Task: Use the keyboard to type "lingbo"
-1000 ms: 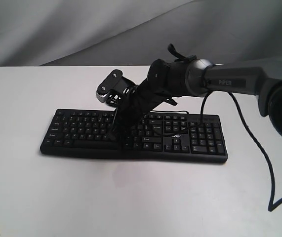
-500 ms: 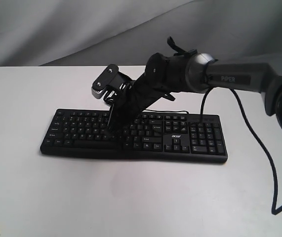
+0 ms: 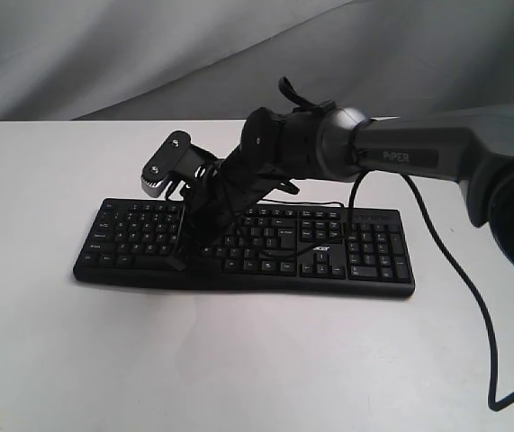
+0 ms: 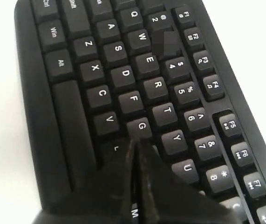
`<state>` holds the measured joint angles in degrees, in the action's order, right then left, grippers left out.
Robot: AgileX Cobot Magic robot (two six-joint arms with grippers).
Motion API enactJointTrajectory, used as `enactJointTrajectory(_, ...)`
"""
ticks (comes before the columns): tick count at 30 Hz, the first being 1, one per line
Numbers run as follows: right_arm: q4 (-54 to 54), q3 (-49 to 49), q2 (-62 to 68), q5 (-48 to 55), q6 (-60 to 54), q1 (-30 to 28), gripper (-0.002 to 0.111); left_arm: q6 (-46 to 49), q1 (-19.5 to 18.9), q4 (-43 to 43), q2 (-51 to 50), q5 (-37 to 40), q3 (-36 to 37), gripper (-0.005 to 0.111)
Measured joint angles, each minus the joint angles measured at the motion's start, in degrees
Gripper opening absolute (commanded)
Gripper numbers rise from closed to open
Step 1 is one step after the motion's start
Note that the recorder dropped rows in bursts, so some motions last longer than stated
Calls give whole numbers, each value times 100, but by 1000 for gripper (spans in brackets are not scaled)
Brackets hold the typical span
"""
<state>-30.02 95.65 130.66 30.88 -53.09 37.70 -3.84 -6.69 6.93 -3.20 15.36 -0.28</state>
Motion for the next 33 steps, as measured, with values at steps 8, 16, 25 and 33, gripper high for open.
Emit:
enactJointTrajectory(8,0,0,0,0,0,0,0,0,0,0,0,0,0,1)
enactJointTrajectory(16,163,0,0,100,81,0,0,0,0,0,0,0,0,1)
enactJointTrajectory(25,189,0,102,167,160,0,0,0,0,0,0,0,0,1)
enactJointTrajectory(33,189,0,113,167,168,0,0,0,0,0,0,0,0,1)
